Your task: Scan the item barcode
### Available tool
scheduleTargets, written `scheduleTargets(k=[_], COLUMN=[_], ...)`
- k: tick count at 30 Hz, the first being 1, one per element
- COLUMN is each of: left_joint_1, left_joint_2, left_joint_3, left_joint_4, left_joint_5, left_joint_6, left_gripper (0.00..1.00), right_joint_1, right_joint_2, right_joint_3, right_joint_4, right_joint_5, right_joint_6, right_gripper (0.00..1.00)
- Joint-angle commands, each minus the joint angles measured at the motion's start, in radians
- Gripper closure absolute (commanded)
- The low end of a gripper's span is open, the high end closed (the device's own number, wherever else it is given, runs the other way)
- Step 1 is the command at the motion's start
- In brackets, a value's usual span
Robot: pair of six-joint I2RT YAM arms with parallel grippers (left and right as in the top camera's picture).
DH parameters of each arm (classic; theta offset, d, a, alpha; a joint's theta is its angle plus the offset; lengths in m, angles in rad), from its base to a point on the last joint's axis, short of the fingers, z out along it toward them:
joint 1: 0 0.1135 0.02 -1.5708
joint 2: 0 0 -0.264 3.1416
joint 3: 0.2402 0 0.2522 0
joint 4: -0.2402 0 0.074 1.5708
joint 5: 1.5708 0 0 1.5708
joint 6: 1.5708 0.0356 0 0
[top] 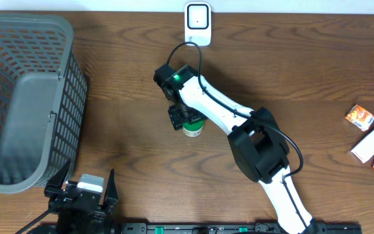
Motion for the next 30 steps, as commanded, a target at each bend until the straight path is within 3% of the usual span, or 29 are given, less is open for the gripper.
scheduleTargets(k=[1, 4, 13, 19, 30], left_joint_1=[-0.002, -0.002, -0.002, -0.002, -0.002], left_joint_2=[-0.006, -0.006, -0.006, -0.006, -0.006], left_joint_3=[0.003, 0.003, 0.003, 0.003, 0.003], left_joint_4=[0.001, 0.001, 0.001, 0.001, 0.001], left_joint_5=[-0.005, -0.005, -0.005, -0.005, -0.005], left_joint_6=[-0.005, -0.005, -0.005, -0.005, -0.005], left_gripper=[0.13, 0.13, 0.13, 0.13, 0.13], right_joint_1=[0.003, 0.008, 0.0, 0.0, -0.011], right_joint_2=[-0.044, -0.044, -0.044, -0.052, -0.08], right_joint_3=[-0.006, -0.006, -0.005, 0.005, 0.09], right_joint_4=[0.03, 0.059, 0.161, 0.156, 0.044], right_joint_5=[0.003, 0.0, 0.001, 0.001, -0.024], right_joint_6=[0.001, -0.023, -0.069, -0.078, -0.086], right_gripper=[0.33, 0.42, 0.41, 0.09, 0.01])
